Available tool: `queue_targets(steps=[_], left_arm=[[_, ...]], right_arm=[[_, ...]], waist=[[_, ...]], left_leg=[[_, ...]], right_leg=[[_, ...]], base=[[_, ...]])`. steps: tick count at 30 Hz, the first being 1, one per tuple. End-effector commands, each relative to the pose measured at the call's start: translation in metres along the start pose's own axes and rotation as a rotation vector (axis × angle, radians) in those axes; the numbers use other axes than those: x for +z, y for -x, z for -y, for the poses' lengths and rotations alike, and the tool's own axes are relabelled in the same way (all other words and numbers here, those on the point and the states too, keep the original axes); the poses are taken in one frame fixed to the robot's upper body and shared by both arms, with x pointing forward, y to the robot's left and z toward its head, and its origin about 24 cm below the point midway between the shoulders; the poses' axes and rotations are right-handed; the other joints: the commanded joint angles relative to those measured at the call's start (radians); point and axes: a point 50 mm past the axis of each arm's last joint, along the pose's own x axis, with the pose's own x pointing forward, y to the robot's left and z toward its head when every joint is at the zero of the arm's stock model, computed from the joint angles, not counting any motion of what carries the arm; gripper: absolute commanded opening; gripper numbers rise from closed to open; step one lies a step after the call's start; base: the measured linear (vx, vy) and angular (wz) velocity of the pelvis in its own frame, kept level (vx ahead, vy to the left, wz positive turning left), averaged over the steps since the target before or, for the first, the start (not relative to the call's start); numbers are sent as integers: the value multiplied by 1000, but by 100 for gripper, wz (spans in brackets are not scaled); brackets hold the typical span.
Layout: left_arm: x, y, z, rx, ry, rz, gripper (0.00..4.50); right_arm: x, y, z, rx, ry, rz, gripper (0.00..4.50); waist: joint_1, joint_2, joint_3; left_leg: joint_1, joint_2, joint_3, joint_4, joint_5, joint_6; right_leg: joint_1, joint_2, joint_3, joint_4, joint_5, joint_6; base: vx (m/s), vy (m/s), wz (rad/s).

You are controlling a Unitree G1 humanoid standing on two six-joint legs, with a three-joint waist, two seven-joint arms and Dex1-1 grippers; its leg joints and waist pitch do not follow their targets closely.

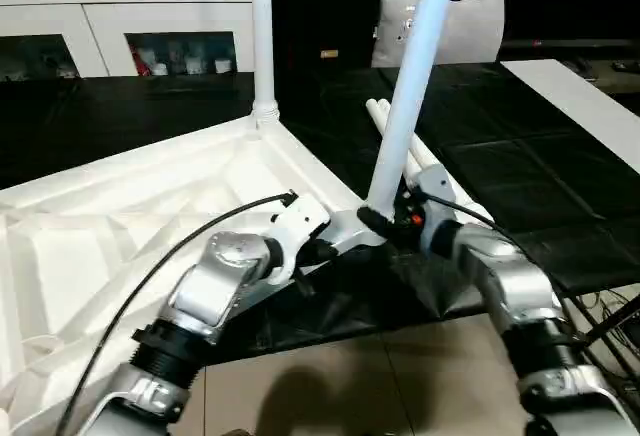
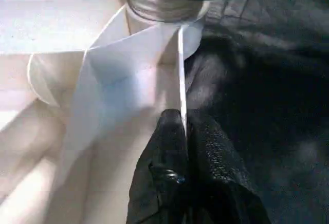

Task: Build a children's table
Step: Rotate table base

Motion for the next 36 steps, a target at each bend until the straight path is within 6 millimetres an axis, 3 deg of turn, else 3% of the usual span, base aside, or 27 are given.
queue_targets(steps=[1,6,10,13,16,17,20,23,24,28,31,32,33,36], left_arm=[[16,6,-13,50,-63,36,0],[15,9,-21,89,-61,29,0],[18,8,-31,160,-53,37,0],[27,3,-34,201,-65,90,0],[35,-1,-32,167,-17,155,0],[36,-2,-31,156,-8,165,27],[41,-5,-29,171,-35,198,54],[44,-4,-33,228,-37,215,74],[44,1,-38,275,-32,205,74],[44,8,-41,302,-18,201,74],[38,31,-54,400,10,153,74],[35,36,-57,424,-1,140,74],[32,44,-62,458,-8,117,74],[18,69,-78,553,-16,26,39]], right_arm=[[-3,2,-9,112,9,-20,413],[0,12,1,96,6,-10,443],[-1,20,5,101,-11,-14,443],[1,20,4,114,-45,-4,443],[5,18,-1,136,-40,21,443],[6,17,-2,139,-33,23,448],[7,13,-4,101,0,28,450],[6,11,-4,75,6,28,450],[5,10,-7,78,6,29,450],[5,8,-10,87,5,29,450],[3,2,-16,105,5,1,450],[3,1,-17,110,12,0,450],[4,0,-18,111,21,1,450],[4,-6,-20,110,26,-8,450]], waist=[[6,7,-55],[14,4,-63],[27,-1,-77],[37,-4,-77],[43,-6,-81],[45,-6,-83],[49,0,-80],[58,2,-76],[60,6,-73],[56,6,-69],[51,6,-70],[51,8,-71],[49,3,-70],[50,8,-72]], left_leg=[[28,59,-45,-86,-509,-29],[19,62,-39,-84,-426,-15],[9,60,-26,-73,-275,26],[1,56,-22,-65,-222,57],[-5,55,-20,-59,-170,67],[-4,57,-20,-58,-159,73],[0,58,-19,-59,-177,70],[6,62,-20,-63,-225,45],[8,63,-23,-68,-270,22],[14,61,-26,-73,-335,-6],[7,63,-31,-76,-327,-15],[11,61,-28,-74,-326,-12],[11,60,-27,-73,-325,-10],[15,60,-28,-73,-316,-12]], right_leg=[[17,-76,46,-88,-536,-97],[25,-76,55,-69,-414,-154],[33,-71,59,-46,-236,-203],[35,-74,59,-45,-224,-213],[35,-72,59,-34,-179,-218],[35,-72,58,-31,-166,-225],[30,-71,57,-35,-192,-228],[26,-69,57,-43,-244,-212],[25,-70,57,-46,-294,-193],[23,-71,56,-58,-388,-150],[25,-69,56,-50,-361,-156],[22,-67,56,-52,-359,-154],[21,-66,57,-53,-359,-153],[18,-66,58,-49,-354,-153]], base=[[0,0,0],[0,0,0],[0,0,0],[0,0,0],[0,0,0],[0,0,0],[0,0,0],[0,0,0],[0,0,0],[0,0,0],[0,0,0],[0,0,0],[0,0,0],[0,0,0]])
